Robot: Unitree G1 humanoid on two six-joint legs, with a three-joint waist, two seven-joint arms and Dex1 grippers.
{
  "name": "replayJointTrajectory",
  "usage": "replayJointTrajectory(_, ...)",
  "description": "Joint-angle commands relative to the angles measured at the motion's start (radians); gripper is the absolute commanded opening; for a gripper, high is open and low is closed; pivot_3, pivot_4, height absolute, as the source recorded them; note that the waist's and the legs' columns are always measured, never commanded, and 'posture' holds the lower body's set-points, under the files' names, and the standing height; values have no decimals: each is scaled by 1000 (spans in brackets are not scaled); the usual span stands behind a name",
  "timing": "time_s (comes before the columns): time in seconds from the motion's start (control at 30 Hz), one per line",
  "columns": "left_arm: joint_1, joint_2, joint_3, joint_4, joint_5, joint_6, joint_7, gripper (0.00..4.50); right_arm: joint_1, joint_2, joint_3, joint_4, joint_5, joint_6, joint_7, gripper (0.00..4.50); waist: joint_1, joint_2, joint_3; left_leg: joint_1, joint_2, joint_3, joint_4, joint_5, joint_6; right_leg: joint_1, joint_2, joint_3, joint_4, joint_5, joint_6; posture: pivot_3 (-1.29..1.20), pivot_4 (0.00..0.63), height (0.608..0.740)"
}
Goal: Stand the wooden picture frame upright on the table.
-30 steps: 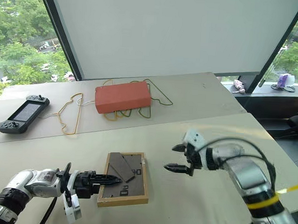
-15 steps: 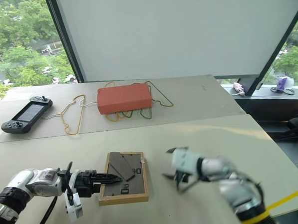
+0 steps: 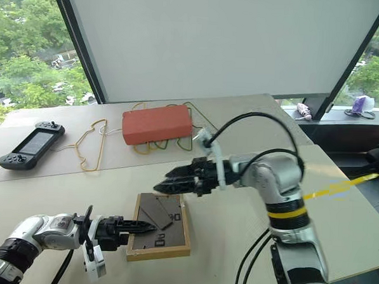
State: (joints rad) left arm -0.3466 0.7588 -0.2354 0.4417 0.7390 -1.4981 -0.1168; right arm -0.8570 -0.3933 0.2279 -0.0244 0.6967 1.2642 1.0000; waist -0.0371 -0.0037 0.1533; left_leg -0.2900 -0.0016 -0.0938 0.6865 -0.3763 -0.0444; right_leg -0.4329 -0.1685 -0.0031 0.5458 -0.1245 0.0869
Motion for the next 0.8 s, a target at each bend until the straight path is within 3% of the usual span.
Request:
replayJointTrajectory(0.03,3,3,-3,-29,-36,10,-3,1162,8,-18,78,50,-65,-82,24,4446,-1,0,0,-2,0,0,0,0,0,-3,0,0,1,0,0,0,150,740)
replayJointTrajectory(0.23,28,8,-3,-61,-66,26,-19,1162,5,-6,134,154,-124,-157,62,4446,-14,0,0,-3,0,0,0,0,-1,-6,0,0,2,0,0,0,150,740)
replayJointTrajectory(0.43,36,8,-4,-81,-81,35,-31,1162,36,43,201,44,-99,-122,77,4446,-24,0,0,-3,0,0,0,0,-1,-6,0,0,2,0,0,0,150,740)
replayJointTrajectory(0.8,-6,-34,13,-28,-2,10,-12,1162,42,75,85,-72,-5,-60,46,4446,-23,0,0,-3,0,0,1,0,-1,-6,0,0,3,0,0,0,150,740)
